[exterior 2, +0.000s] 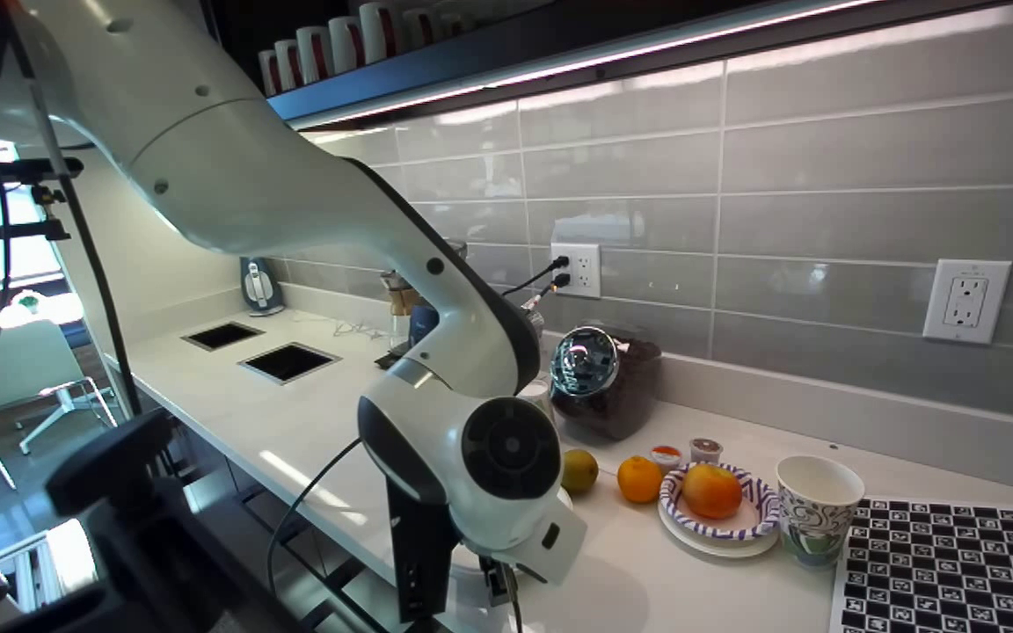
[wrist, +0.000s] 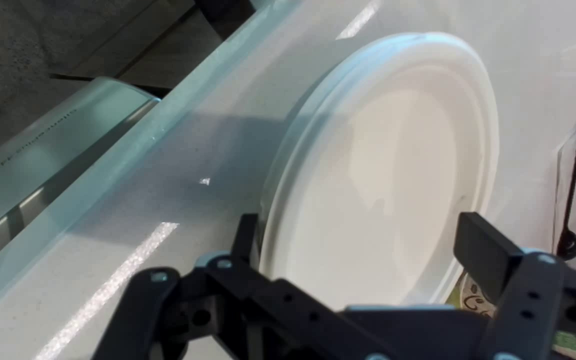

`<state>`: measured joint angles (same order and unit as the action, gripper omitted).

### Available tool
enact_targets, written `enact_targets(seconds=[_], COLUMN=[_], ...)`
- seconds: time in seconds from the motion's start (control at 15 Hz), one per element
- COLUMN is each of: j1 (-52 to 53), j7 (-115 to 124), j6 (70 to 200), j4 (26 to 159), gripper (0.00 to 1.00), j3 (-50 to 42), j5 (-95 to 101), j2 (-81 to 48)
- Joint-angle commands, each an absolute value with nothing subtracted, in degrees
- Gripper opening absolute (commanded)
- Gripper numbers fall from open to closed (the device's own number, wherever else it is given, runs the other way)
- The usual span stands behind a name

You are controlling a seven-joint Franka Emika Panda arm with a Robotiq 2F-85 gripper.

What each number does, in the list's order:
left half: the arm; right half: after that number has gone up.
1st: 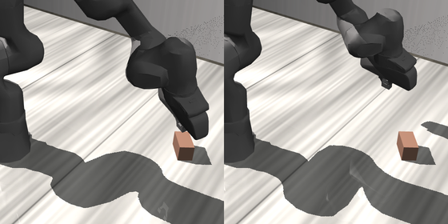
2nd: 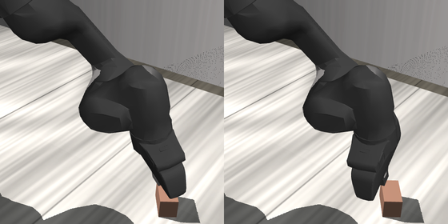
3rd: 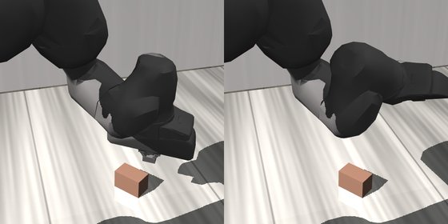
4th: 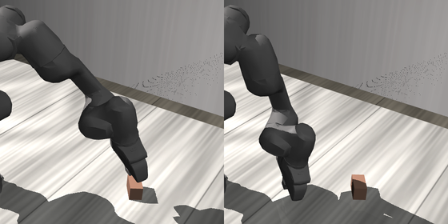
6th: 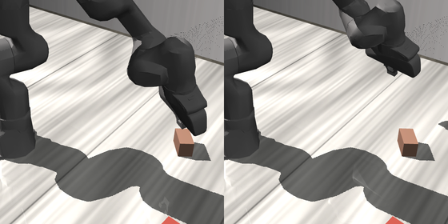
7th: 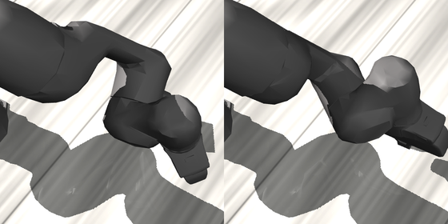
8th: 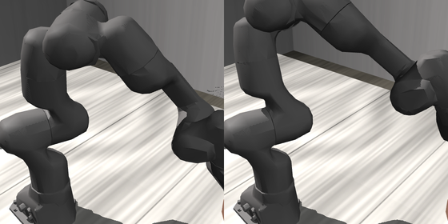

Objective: Put the plates on the shelf on the counter, then pick up one plate and put it on the shelf

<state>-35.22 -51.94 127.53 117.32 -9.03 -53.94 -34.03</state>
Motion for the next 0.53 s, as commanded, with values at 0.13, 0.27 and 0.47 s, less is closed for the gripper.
enact_targets(seconds=[0.13,0.27,0.47], j1=[-35.36,-35.43,-35.63], j7=[-52.59,-52.66,-52.89], j6=[125.64,125.40,124.57], j4=[116.61,116.30,115.76], gripper=[1.00,1.00,1.00], j3=[-9.36,-9.30,-9.11], j5=[-55.85,-55.96,-56.39], j2=[-33.37,-33.30,-33.21])
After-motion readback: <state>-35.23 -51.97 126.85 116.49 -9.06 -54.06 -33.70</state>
